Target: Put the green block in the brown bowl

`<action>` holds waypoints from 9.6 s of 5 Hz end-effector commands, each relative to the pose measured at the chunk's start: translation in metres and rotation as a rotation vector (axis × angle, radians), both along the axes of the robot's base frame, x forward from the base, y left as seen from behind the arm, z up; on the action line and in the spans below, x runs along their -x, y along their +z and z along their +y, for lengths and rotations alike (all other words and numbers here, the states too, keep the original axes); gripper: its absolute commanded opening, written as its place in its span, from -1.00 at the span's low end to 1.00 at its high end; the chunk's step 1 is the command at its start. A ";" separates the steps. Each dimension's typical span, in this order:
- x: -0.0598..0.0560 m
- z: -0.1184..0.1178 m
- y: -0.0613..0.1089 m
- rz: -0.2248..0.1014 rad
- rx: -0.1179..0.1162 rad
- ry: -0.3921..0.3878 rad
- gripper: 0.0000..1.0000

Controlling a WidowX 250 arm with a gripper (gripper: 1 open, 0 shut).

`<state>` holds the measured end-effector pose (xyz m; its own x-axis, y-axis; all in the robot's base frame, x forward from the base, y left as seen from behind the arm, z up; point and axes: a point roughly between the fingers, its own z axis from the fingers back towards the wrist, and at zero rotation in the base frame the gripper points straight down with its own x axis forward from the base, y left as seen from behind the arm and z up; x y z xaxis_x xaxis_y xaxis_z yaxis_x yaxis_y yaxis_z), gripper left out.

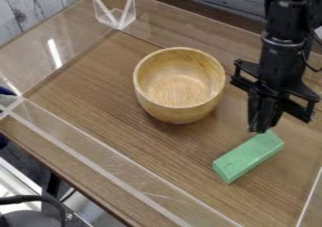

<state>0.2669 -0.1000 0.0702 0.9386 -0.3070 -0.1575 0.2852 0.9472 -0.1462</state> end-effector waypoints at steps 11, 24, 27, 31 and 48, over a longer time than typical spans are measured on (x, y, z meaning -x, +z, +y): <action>-0.016 -0.002 -0.010 -0.054 0.017 -0.022 1.00; -0.020 0.000 -0.049 -0.028 -0.017 -0.020 1.00; -0.021 0.001 -0.045 -0.030 -0.017 -0.015 -1.00; -0.025 0.009 -0.012 -0.079 -0.008 -0.002 -1.00; -0.053 0.114 0.039 -0.220 -0.038 0.189 -1.00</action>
